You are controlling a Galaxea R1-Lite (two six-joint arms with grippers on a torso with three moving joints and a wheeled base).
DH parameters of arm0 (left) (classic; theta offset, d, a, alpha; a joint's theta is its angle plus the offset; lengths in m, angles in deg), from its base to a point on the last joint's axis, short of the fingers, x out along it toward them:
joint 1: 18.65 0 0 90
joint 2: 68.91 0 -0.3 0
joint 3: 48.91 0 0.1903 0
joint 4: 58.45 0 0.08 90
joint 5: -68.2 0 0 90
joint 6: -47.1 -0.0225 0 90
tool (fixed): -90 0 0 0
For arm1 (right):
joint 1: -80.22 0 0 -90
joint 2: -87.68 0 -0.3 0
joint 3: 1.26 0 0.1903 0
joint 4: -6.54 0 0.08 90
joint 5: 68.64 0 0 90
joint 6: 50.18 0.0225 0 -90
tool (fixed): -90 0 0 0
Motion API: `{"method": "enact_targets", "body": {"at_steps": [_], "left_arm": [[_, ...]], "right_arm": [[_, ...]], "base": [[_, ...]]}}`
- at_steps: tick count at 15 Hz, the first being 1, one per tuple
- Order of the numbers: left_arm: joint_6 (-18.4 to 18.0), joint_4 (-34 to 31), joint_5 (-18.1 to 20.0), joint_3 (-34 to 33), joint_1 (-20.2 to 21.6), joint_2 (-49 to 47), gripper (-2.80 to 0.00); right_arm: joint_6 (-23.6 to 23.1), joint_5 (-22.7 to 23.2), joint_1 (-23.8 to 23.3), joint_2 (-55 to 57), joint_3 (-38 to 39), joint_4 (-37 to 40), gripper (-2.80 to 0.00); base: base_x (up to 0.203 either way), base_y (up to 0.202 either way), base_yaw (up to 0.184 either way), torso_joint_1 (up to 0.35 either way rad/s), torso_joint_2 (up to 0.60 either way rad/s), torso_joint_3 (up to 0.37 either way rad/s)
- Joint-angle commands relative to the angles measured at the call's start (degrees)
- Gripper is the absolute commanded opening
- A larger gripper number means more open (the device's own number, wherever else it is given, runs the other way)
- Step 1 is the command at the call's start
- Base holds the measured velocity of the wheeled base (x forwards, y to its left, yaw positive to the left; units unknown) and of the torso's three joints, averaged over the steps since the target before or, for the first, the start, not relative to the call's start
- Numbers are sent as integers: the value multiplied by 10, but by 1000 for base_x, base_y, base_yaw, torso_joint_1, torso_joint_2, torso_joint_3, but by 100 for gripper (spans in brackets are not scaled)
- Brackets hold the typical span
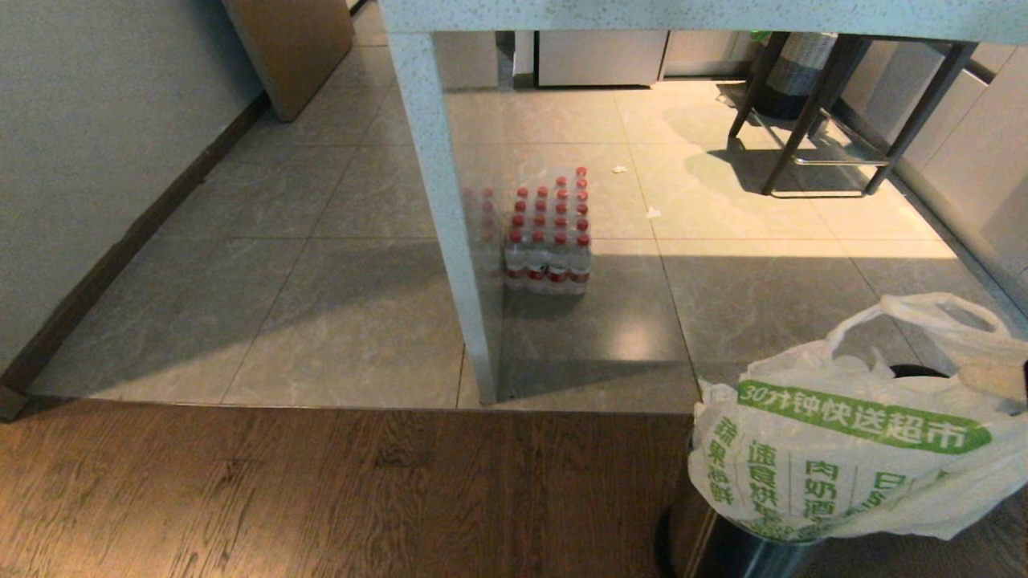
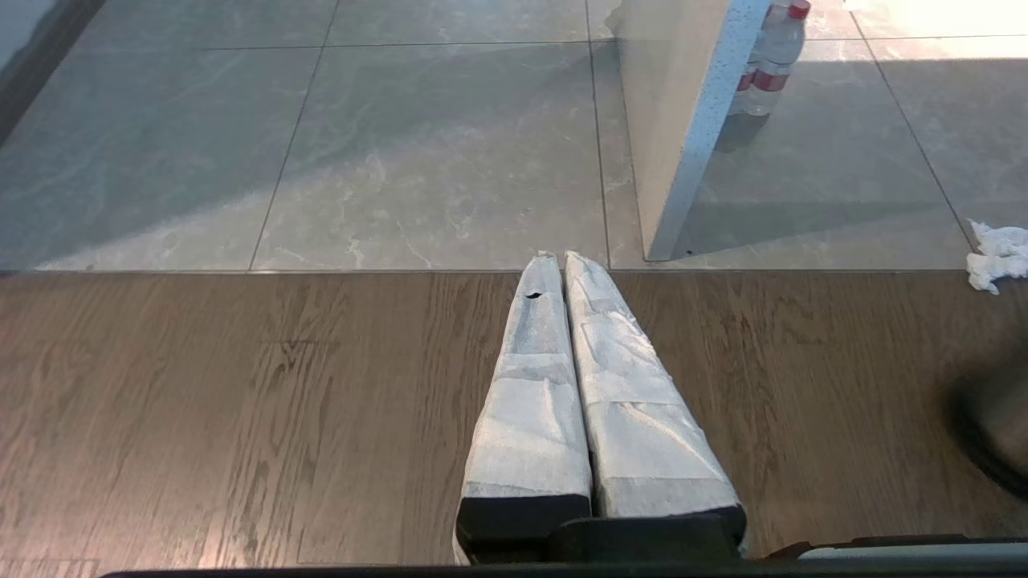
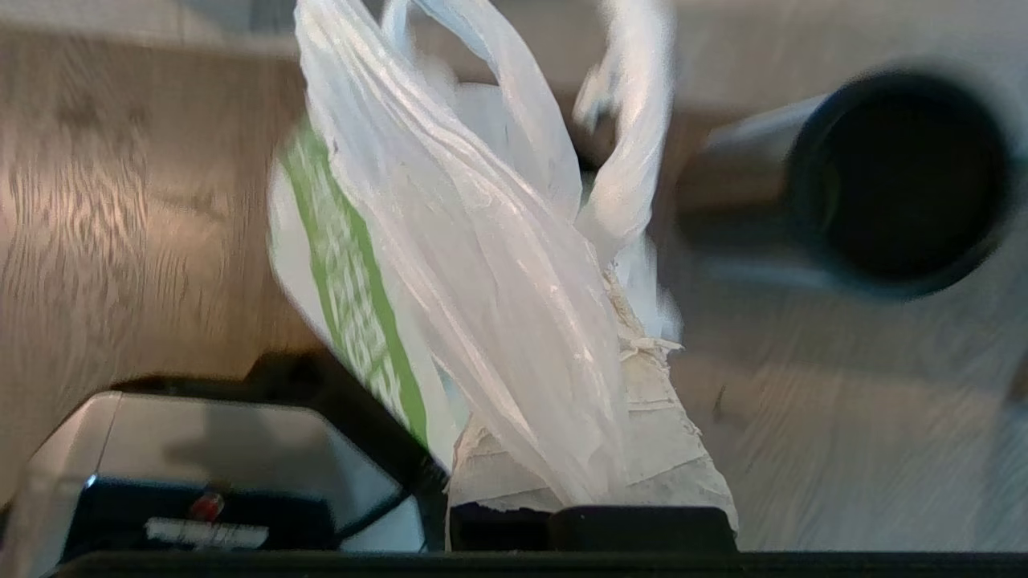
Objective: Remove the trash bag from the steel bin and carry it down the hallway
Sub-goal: Pick up the trash bag
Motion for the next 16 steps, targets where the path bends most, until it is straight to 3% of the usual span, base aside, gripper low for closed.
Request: {"method": "enact_targets", "body": {"at_steps": [1,6,10,14,16], "left_arm": [[0,0,0,0,0,0,-280],[0,0,0,1,0,0,-280],[0,0,0,0,0,0,-280],[0,0,0,0,0,0,-280],[0,0,0,0,0,0,-280]], "right_arm": [[-12,1,0,-65,-14,2,-280],[-17,4,-2,-72,31,-25,-280],[-14,3,-3,-4,-3,-101,-280],[-13,-3,-3,116,-107,-180,-280],[-14,-5,-3,118,-82,-191,-280]], "base": [[0,0,0,0,0,0],[0,0,0,0,0,0],[0,0,0,0,0,0],[0,0,0,0,0,0],[0,0,0,0,0,0]]}}
